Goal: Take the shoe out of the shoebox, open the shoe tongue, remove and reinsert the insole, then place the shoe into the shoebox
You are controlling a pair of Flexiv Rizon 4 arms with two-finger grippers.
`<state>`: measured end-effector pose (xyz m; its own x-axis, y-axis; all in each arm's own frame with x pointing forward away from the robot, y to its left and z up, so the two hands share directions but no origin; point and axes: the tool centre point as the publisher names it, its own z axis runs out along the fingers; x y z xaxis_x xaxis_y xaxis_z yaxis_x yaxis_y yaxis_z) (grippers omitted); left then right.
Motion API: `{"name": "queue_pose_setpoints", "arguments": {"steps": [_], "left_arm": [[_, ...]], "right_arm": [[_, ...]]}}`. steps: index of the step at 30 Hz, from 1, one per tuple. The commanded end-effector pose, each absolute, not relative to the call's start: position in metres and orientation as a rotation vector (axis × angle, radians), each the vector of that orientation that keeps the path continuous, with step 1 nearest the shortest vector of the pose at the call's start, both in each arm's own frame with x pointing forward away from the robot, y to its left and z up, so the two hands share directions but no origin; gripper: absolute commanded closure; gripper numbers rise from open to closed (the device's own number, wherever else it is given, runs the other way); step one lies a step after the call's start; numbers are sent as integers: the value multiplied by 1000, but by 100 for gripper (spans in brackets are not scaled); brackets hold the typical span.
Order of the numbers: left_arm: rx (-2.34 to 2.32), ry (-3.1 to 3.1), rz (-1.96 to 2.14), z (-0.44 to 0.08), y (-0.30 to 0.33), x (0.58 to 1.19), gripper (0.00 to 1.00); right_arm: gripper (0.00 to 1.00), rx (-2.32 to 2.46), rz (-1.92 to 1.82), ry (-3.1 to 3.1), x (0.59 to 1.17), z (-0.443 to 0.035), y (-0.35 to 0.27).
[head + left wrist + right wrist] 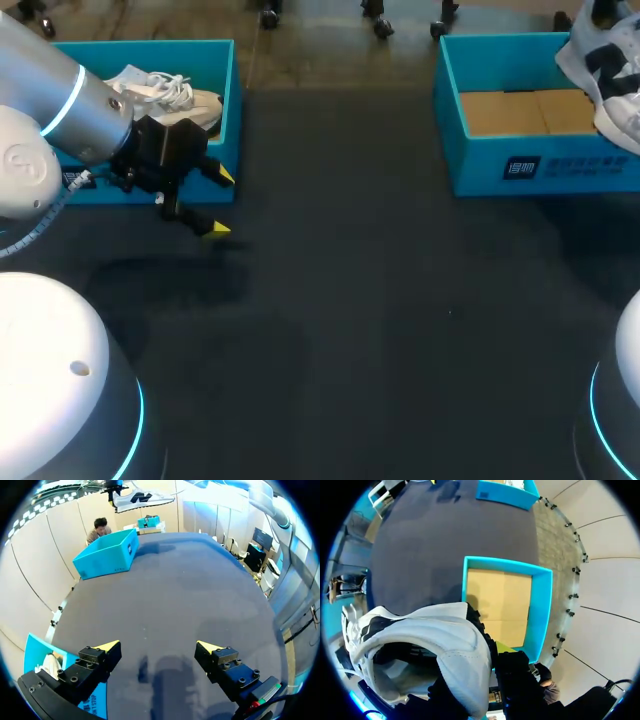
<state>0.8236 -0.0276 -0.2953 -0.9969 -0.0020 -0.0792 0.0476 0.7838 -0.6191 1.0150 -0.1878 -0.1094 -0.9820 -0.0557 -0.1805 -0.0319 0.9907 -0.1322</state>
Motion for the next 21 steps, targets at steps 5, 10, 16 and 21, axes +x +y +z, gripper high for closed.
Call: {"name": "queue_pose_setpoints", "arguments": {"steps": [5,10,16,21], "left_arm": [[39,2897,-1005,-295,-27,824,0],[39,2897,-1005,-295,-27,824,0],[39,2897,-1005,-295,-27,824,0],[39,2897,-1005,-295,-27,824,0]], "right_arm": [[100,-66,-192,2946,1013,-108,-188],[100,-66,-192,2946,1013,-108,-188],[100,-66,-192,2946,1013,-108,-188],[100,-36,-183,2948,1017,-117,-203]]}}
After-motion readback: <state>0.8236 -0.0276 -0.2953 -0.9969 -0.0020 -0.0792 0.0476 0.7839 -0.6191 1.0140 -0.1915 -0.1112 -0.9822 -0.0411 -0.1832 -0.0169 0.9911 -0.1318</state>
